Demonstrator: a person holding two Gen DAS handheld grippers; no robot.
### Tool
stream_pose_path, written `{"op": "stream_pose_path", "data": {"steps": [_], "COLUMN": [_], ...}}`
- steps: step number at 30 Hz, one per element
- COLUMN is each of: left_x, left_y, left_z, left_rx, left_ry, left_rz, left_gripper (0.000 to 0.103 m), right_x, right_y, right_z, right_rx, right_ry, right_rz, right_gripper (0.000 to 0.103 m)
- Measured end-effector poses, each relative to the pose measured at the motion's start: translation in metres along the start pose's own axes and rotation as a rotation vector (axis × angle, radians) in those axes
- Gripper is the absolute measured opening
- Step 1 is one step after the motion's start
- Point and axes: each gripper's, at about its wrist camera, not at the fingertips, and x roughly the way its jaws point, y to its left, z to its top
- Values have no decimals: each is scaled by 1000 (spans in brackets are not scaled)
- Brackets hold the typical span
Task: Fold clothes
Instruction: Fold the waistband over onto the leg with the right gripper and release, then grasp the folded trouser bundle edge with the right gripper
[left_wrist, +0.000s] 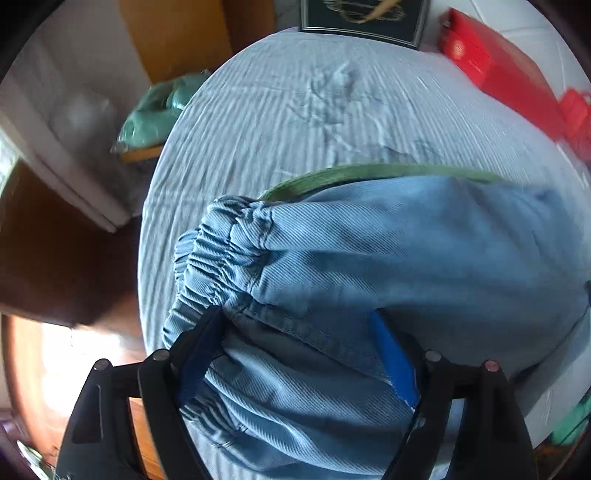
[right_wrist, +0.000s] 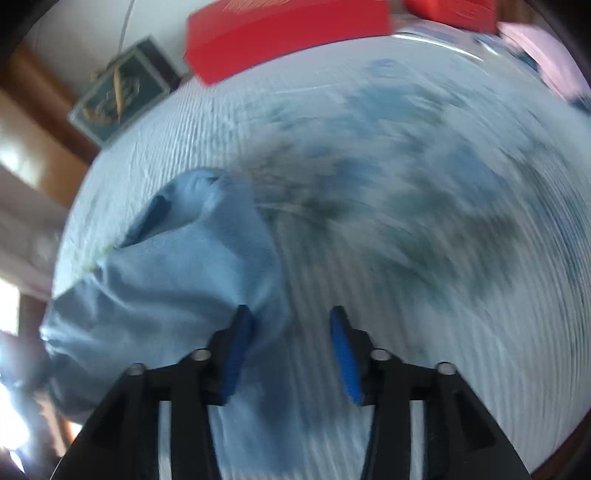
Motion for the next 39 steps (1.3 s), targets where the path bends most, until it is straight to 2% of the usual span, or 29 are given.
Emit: {"op": "stream_pose_path", "data": {"steps": [1, 4, 5, 6, 8, 11, 13, 18, 23, 25, 26, 27, 28, 29, 31, 35, 38, 39], "left_x": [-5, -40, -50, -54, -49, -22, 0, 14, 15, 15, 16, 16, 16, 16, 17, 19, 18, 18], "left_y": [-2, 0, 1, 3, 7, 14, 17, 20, 21, 21, 22, 22, 22, 23, 24, 26, 26, 26], "left_z": [-1, -5, -7, -11, -14, -19, -24, -31, -29, -29, -28, -28, -27, -27, -26, -24, -25, -25], "left_rx": [12, 8, 12, 22, 16, -5, -24, -47, -47, -48, -47, -45, -43, -41, -38, -32, -27, -24], "left_ry": [-2, -59, -76, -80, -67, 9, 65, 52, 59, 62, 63, 64, 64, 65, 66, 68, 68, 69], "left_rz": [-2, -101, -120, -116, -80, -22, -11, -47, -46, -48, -51, -54, -58, -61, -68, -82, -89, -89], "left_gripper": [80, 80, 83, 92, 103, 103, 103, 103, 103, 103, 103, 103, 103, 103, 103, 103, 103, 103], "right_x": [-9, -28, -33, -34, -35, -26, -20, 0, 9, 10, 11, 10, 10, 10, 10, 9, 9, 9], "right_y": [-4, -10, -8, -8, -3, 3, 8, 19, 31, 39, 43, 44, 45, 46, 48, 52, 55, 56], "right_z": [-6, -26, -33, -37, -40, -36, -34, -33, -37, -38, -39, -40, -41, -42, -44, -48, -51, -52], "right_rx": [17, 41, 42, 44, 54, 83, 84, 52, 9, -13, -23, -25, -26, -27, -29, -34, -37, -38], "right_ry": [-11, -31, -37, -44, -59, -53, -46, -17, -31, -13, -4, -7, -10, -13, -18, -30, -38, -41], "right_rz": [13, 67, 88, 98, 99, 110, 101, 51, 2, -73, -110, -107, -103, -99, -92, -77, -65, -62], "right_gripper": [54, 77, 87, 90, 90, 90, 90, 90, 96, 93, 79, 50, 38, 32, 33, 43, 56, 56]}}
